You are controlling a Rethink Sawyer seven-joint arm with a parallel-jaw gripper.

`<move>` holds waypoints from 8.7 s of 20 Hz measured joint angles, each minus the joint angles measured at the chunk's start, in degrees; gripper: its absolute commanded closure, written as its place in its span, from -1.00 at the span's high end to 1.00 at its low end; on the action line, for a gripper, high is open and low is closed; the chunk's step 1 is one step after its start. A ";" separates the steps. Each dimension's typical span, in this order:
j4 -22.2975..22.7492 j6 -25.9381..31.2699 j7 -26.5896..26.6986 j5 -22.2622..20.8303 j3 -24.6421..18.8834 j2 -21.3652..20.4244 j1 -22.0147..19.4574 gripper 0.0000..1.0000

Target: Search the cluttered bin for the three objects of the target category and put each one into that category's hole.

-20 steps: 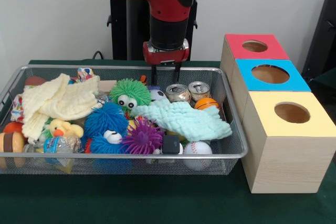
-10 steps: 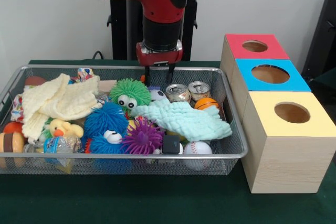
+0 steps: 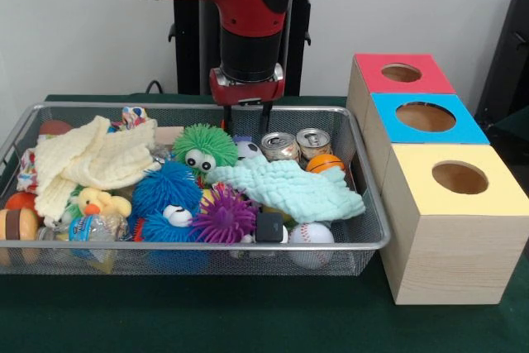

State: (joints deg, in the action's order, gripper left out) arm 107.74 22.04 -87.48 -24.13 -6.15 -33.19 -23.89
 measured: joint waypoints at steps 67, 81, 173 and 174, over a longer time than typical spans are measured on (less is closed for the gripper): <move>-5.01 -0.60 0.00 -14.73 0.00 3.82 0.11 1.00; -6.56 -0.58 0.00 -16.63 0.01 4.18 0.01 -1.00; -6.45 17.12 0.00 -10.83 -10.60 -8.35 -4.84 -1.00; -6.45 17.18 0.00 -10.80 -10.60 -8.45 -4.80 -1.00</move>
State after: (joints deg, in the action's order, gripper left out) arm 101.29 39.22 -87.48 -34.92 -16.75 -41.64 -28.69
